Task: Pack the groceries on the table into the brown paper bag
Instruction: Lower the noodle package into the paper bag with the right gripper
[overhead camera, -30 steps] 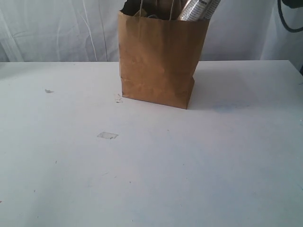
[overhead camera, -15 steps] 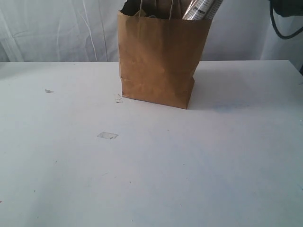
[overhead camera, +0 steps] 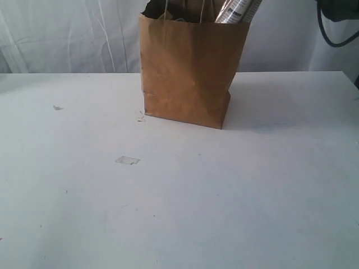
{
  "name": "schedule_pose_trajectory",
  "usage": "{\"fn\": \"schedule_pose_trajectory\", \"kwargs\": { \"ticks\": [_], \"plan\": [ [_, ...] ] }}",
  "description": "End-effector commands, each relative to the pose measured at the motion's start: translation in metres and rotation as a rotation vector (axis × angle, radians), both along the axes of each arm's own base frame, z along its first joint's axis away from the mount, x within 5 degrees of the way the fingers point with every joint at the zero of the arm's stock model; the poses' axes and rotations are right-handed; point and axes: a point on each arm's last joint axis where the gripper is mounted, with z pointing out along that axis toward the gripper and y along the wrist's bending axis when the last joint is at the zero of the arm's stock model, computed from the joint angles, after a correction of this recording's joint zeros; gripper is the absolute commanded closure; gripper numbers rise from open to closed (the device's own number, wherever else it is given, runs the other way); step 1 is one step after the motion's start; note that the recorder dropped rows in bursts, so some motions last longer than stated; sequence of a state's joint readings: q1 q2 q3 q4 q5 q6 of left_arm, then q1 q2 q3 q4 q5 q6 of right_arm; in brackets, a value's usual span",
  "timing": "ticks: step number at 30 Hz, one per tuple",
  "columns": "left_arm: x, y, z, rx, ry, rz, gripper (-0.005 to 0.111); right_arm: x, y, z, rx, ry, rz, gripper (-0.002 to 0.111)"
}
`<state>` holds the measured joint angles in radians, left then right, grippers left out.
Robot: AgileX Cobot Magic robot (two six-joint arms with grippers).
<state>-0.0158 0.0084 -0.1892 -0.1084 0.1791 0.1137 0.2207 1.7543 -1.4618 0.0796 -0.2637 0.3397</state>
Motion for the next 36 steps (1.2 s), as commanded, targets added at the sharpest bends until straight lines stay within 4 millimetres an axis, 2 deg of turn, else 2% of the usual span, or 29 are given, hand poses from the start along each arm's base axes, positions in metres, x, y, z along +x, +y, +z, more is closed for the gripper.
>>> {"fn": "schedule_pose_trajectory", "kwargs": {
  "ticks": [1, 24, 31, 36],
  "plan": [
    [-0.001, 0.0, -0.001, -0.004, -0.004, -0.007, 0.107, -0.001, -0.001, 0.013, 0.004, -0.094, -0.005, 0.093],
    [-0.001, 0.0, -0.001, -0.006, -0.004, -0.006, 0.107, -0.001, 0.0, 0.004, -0.085, 0.01, 0.002, 0.093],
    [-0.001, 0.0, -0.001, -0.004, -0.004, -0.007, 0.107, -0.002, 0.001, -0.009, -0.228, 0.117, 0.019, 0.093],
    [-0.001, 0.0, -0.001, -0.004, -0.004, -0.007, 0.107, -0.002, 0.001, -0.005, -0.248, 0.07, 0.012, 0.093]
  ]
}}
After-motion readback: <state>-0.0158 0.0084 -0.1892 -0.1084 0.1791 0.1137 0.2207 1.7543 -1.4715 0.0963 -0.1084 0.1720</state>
